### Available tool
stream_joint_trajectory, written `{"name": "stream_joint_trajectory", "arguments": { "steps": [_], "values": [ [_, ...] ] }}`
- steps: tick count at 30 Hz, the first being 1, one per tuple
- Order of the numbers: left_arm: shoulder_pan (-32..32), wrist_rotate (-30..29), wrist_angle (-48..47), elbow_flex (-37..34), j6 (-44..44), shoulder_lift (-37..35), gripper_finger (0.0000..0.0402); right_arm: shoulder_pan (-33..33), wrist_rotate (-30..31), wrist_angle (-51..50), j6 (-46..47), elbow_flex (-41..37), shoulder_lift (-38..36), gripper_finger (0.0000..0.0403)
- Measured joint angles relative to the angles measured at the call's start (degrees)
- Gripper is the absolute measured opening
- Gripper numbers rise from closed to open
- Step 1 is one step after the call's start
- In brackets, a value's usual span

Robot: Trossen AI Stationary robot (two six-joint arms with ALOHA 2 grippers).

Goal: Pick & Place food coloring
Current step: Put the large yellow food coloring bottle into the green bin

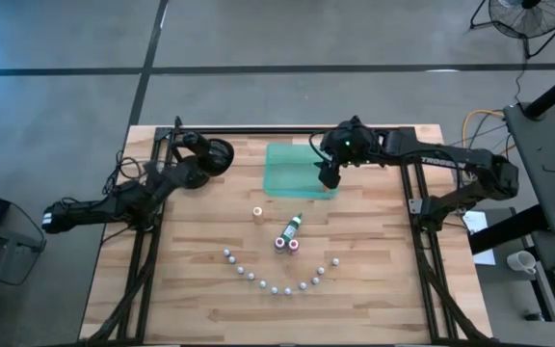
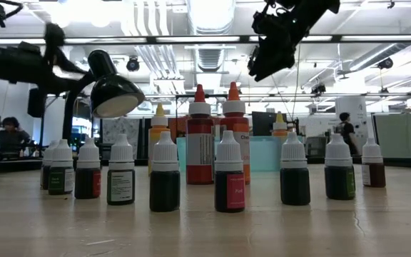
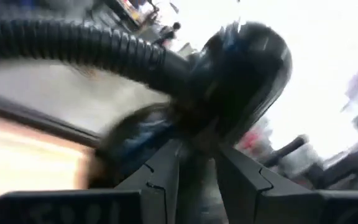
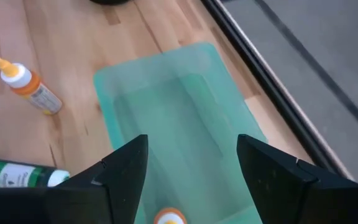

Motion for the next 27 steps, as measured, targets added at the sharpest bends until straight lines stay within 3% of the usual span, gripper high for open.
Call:
{"name": "stream_joint_trajectory", "arguments": {
  "steps": [3, 12, 18, 27],
  "values": [
    [0.00, 2.34, 0.70, 0.00, -12.40, 0.00, 0.0078, 0.02, -0.02, -0.01, 2.57, -0.01, 0.41, 0.0236],
    [0.09, -1.79, 4.55, 0.00, -20.46, 0.23, 0.0078, 0.02, -0.02, -0.10, 3.20, -0.02, 0.35, 0.0236],
    [0.07, 10.63, 12.56, 1.57, -11.39, 3.57, 0.0078, 0.00, -0.02, -0.10, 2.21, -0.02, 0.35, 0.0233],
    [-0.13, 26.44, 9.65, 16.17, 11.90, 17.83, 0.0078, 0.00, 0.00, -0.03, 0.17, -0.02, 0.33, 0.0230]
  ]
}}
